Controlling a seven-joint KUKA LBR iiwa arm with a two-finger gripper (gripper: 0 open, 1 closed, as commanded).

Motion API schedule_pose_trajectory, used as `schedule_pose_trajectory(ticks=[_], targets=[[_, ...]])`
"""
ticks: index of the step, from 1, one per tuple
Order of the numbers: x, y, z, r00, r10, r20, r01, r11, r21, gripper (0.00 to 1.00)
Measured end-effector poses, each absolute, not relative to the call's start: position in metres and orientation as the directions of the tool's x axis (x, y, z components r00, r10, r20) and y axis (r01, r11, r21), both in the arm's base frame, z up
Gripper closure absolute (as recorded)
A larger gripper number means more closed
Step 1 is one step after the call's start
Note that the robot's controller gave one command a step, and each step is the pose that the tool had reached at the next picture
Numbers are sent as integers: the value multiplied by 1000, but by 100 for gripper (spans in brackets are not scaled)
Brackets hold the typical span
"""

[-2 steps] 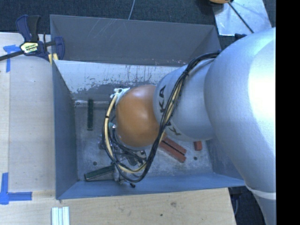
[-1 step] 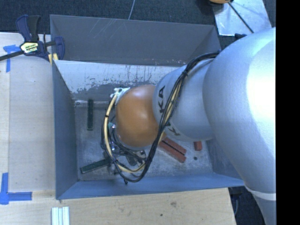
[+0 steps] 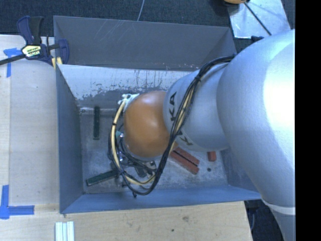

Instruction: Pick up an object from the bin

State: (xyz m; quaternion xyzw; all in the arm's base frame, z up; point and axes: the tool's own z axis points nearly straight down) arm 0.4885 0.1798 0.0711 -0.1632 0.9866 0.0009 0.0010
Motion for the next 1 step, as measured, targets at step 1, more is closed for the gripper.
schedule_pose_trajectory(ticks=[1], targets=[[523, 146, 174, -942, -337, -1, -337, 942, 0, 100]])
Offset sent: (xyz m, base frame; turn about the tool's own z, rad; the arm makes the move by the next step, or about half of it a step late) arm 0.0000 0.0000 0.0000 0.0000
